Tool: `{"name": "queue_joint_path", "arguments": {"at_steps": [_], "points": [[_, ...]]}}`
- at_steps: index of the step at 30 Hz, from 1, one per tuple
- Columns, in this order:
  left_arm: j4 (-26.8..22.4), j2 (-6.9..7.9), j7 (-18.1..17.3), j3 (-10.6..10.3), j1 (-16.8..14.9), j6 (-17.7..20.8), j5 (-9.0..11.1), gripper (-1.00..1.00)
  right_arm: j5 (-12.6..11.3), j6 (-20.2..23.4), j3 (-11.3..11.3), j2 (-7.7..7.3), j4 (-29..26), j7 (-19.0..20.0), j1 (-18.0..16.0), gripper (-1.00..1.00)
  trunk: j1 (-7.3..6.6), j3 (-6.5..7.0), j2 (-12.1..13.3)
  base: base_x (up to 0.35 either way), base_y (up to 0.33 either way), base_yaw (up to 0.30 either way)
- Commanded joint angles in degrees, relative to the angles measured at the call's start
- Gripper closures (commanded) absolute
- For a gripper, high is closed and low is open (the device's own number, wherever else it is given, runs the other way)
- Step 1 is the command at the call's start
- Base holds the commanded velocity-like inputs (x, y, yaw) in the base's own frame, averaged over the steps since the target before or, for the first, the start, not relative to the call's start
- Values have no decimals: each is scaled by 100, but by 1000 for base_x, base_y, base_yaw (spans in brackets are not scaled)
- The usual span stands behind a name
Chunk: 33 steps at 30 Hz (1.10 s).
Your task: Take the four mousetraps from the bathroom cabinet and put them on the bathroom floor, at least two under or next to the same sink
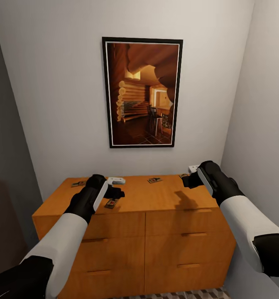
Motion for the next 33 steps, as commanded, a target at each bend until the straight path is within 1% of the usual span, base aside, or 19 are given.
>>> {"name": "queue_joint_path", "arguments": {"at_steps": [1,18,26,33], "points": [[0,1,4,-5,-4,23,17,-100,-47,21,27,-8,-5,-20,-5,100,0,-7,-4,0,0,0],[-2,52,7,4,-4,20,14,-100,-56,21,32,-5,-5,-20,-5,100,0,-7,-4,0,0,0],[4,119,5,4,-4,17,16,-100,-56,21,28,-4,-5,-20,-5,100,0,-7,-4,0,0,0],[20,142,-1,3,-4,21,16,-100,-56,21,33,-1,-5,-20,-5,100,0,-7,-4,0,0,0]]}}
